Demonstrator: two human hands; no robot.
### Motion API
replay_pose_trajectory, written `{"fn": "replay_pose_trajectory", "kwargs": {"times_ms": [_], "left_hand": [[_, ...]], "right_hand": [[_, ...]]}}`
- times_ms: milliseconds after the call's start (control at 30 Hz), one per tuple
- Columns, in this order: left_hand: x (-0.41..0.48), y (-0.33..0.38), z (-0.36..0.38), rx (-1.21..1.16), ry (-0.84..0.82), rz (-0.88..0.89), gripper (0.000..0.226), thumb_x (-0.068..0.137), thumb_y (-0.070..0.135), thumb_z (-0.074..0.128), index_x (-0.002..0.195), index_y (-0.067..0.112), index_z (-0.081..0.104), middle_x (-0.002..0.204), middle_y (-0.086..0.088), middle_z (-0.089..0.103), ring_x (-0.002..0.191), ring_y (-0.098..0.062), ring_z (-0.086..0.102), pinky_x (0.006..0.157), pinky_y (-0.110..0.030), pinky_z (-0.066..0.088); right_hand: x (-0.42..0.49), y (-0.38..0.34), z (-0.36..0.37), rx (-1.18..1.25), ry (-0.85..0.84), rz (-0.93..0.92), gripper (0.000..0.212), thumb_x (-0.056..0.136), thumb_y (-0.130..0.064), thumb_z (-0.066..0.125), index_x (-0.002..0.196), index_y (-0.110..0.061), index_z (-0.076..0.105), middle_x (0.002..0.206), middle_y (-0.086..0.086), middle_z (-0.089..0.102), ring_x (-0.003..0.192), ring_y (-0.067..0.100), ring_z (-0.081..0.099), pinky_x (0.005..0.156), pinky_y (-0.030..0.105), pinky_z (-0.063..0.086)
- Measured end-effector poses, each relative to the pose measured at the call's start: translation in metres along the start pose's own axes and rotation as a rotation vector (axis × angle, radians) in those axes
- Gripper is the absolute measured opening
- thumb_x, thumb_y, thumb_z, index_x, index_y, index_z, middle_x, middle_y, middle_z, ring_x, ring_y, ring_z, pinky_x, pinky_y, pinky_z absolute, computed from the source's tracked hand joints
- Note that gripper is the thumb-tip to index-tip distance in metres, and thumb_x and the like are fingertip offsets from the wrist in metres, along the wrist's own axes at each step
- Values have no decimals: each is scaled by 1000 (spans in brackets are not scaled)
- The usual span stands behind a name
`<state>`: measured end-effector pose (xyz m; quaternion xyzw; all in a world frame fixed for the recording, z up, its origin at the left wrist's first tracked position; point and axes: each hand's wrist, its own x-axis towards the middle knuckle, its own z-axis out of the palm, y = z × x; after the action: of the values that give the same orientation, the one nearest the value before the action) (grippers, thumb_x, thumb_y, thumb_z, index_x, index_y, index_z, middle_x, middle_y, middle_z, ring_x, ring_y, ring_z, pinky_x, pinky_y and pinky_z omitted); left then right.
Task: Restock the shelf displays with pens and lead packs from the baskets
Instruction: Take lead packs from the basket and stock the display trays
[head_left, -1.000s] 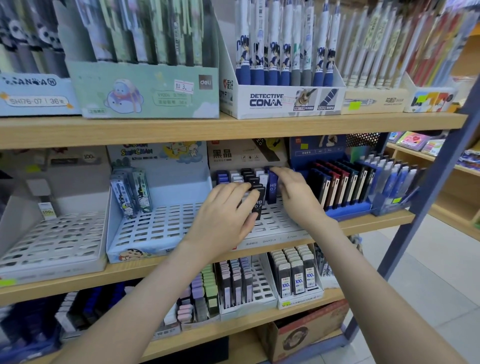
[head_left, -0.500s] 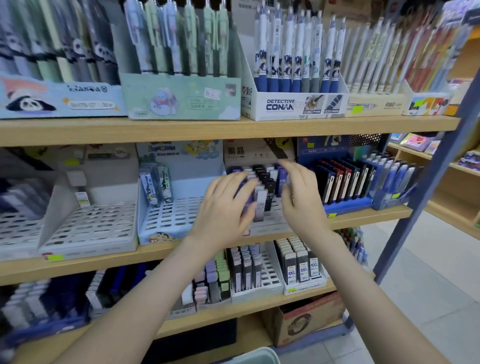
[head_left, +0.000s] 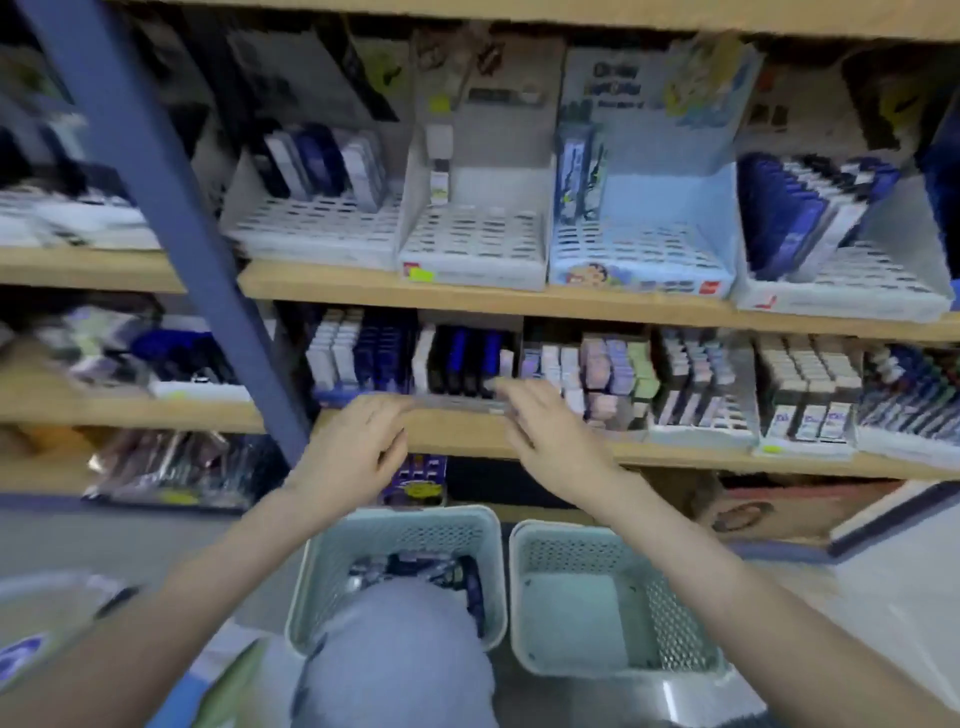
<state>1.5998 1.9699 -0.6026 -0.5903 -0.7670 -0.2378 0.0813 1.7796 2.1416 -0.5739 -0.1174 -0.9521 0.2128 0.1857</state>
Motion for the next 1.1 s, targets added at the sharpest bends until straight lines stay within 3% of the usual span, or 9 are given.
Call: {"fn": "replay_pose_trajectory", "kwargs": {"times_ms": [100, 200, 333, 500, 633, 800, 933, 1067, 1100], "left_hand": [[-70, -54, 28, 46, -142, -123, 42, 93, 35, 36, 119, 11, 58, 102, -8, 65, 90, -27, 62, 70, -32, 49], [-133, -97, 66, 58, -237, -234, 35, 87, 33, 39, 118, 18, 49, 98, -8, 66, 84, -31, 65, 64, -31, 52], [-191, -125, 113, 25, -240, -263, 35, 87, 28, 43, 117, 11, 49, 108, -12, 65, 99, -29, 59, 88, -34, 43], [-218, -150, 159, 32, -285, -189, 36, 95, 28, 40, 124, 7, 47, 122, -15, 61, 118, -26, 48, 97, -38, 39], [-231, -156, 177, 81, -414, -138, 46, 88, 29, 51, 124, 3, 60, 134, -15, 55, 128, -32, 48, 111, -39, 30], [-232, -154, 179, 46, -282, -136, 35, 92, 21, 50, 116, 1, 65, 132, -17, 57, 125, -34, 50, 113, -40, 31], [-230, -156, 178, 68, -213, -32, 28, 94, 22, 51, 108, 6, 70, 122, -12, 64, 119, -30, 54, 104, -44, 40], [-231, -161, 179, 67, -202, 42, 36, 100, 28, 41, 102, 9, 72, 116, -9, 67, 117, -26, 53, 104, -44, 37], [-230, -162, 179, 63, -203, 47, 37, 101, 28, 40, 102, 9, 72, 116, -9, 67, 117, -26, 53, 105, -44, 36]], "right_hand": [[0, 4, 75, -30, -225, 61, 45, 102, -23, 38, 146, -15, 31, 137, 6, 44, 127, 23, 40, 101, 31, 36], [-5, 13, 151, -121, -443, 108, 50, 103, -26, 35, 150, -17, 20, 144, 5, 38, 133, 21, 35, 104, 30, 33], [-25, 26, 239, -228, -688, 115, 58, 104, -30, 31, 153, -19, 4, 155, 1, 22, 136, 21, 32, 102, 32, 35], [-45, 46, 329, -346, -907, 16, 69, 102, -22, 36, 150, -17, -12, 159, 8, 11, 144, 27, 16, 117, 41, 13], [-54, 51, 378, -274, -1043, -74, 74, 101, -37, 39, 152, -16, -10, 161, 5, -7, 147, 24, -2, 117, 40, 6], [-55, 53, 407, -257, -1081, -149, 71, 100, -35, 41, 153, -19, -5, 161, 6, -2, 147, 26, 0, 117, 42, 6], [-54, 53, 415, -252, -959, -252, 75, 83, -17, 65, 148, -6, 28, 142, 16, 45, 123, 32, 50, 103, 39, 38], [-56, 56, 418, -279, -978, -176, 70, 90, 1, 44, 151, -2, 10, 144, 18, 33, 131, 35, 34, 109, 40, 26], [-57, 57, 420, -295, -942, -187, 70, 87, 2, 47, 149, 0, 15, 139, 20, 39, 127, 37, 39, 106, 40, 30]]}}
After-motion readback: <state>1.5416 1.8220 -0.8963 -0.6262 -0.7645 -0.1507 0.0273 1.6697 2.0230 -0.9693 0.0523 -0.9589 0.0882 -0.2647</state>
